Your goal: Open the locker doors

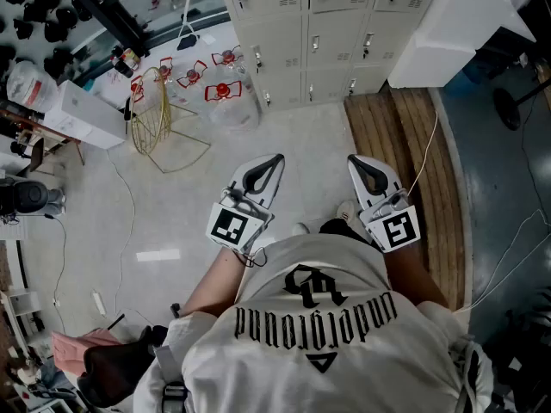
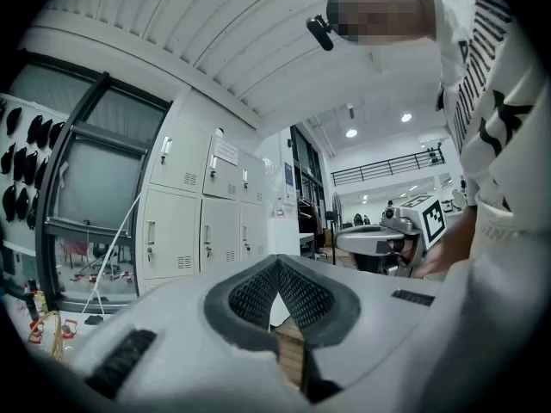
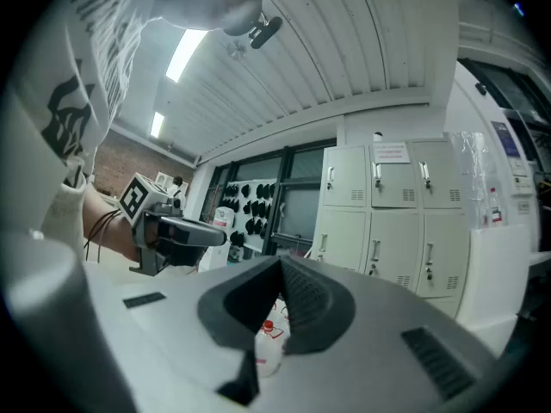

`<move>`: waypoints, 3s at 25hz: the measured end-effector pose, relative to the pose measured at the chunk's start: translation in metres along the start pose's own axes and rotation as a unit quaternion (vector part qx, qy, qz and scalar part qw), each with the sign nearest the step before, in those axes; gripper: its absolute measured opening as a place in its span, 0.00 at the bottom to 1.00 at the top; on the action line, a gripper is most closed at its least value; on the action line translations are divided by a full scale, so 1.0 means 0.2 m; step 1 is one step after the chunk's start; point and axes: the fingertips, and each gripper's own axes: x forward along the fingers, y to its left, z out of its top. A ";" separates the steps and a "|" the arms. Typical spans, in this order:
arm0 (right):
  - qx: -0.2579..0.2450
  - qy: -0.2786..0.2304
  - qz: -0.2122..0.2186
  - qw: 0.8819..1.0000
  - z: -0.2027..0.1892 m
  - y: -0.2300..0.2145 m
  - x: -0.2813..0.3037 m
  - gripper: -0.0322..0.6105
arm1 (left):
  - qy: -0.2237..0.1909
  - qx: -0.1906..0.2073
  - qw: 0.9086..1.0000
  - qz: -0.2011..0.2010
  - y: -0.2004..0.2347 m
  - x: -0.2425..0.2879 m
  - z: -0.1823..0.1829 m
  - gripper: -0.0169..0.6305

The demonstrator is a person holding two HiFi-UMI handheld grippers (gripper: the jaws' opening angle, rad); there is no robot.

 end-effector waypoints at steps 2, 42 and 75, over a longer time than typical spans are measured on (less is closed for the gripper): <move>0.000 0.000 -0.001 1.000 0.00 0.02 0.00 0.06 | -0.002 0.002 1.000 -0.001 0.01 -0.02 0.00 0.04; 0.037 0.008 0.039 0.999 -0.41 -1.33 0.12 0.32 | 0.011 0.014 1.000 0.005 0.07 1.46 -0.08 0.04; 0.068 0.052 -0.007 0.996 -0.98 -2.55 0.21 0.36 | 0.045 0.043 0.997 -0.036 0.21 2.70 -0.32 0.04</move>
